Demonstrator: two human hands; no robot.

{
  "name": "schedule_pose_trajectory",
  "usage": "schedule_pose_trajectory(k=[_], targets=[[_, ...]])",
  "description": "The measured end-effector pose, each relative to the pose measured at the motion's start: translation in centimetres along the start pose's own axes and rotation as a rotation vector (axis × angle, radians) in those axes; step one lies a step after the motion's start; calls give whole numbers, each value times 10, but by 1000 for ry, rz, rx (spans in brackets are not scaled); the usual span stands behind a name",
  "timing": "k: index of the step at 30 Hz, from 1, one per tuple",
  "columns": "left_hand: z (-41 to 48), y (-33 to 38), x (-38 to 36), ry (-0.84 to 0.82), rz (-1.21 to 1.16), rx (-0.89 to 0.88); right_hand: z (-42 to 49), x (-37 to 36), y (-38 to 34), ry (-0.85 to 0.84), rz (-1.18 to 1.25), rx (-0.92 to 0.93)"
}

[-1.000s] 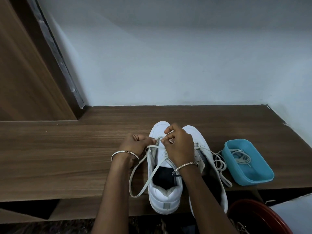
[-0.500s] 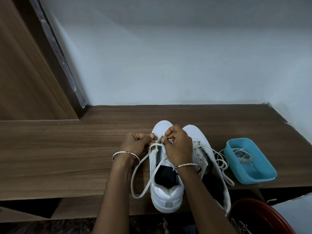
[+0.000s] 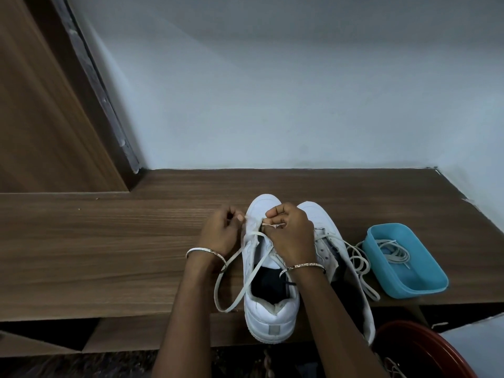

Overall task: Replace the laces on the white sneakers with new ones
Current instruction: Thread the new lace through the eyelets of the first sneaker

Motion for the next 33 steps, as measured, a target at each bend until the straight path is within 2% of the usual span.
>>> schedule_pose_trajectory(k=[2, 4, 6, 8, 9, 10, 12, 14, 16, 19, 22, 25, 28, 33], targets=[[3, -1, 7, 98, -236, 183, 1, 3, -2, 0, 15, -11], [5, -1, 16, 160, -669, 412, 2, 8, -3, 6, 64, -56], [7, 1, 29, 162, -1040, 563, 5, 14, -3, 13, 136, -137], [9, 0, 40, 226, -1249, 646, 9, 18, -3, 3, 255, -258], [9, -2, 42, 268, -1247, 649, 11, 20, -3, -4, 333, -326], [10, -4, 43, 302, -1176, 617, 12, 22, -5, -7, 410, -390], [10, -6, 43, 318, -873, 421, 13, 25, -10, 3, 535, -484], [6, -3, 46, 269, -399, 120, 14, 30, -15, 16, 594, -520], [2, 1, 46, 145, 4, -121, 16, 35, -16, 30, 595, -511], [-2, 4, 38, -55, 224, -239, 17, 36, -15, 40, 534, -473], [-3, 1, 28, -49, 281, -275, 18, 34, -13, 24, 462, -450], [-2, 2, 25, 5, 12, -172, 19, 34, -11, 2, 390, -396], [2, 0, 21, -28, -416, 59, 18, 32, -11, -8, 352, -364], [4, 14, 30, 22, -1071, 323, 17, 32, -11, 4, 388, -382]])
Point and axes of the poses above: each hand's wrist, its own z-axis towards the middle knuckle, its own x-axis out of the back of the hand, y = z × x, the point moved 1 cm from there along z, towards the middle knuckle, and after that the axes turned 10 degrees about y, right-handed, at the moved point
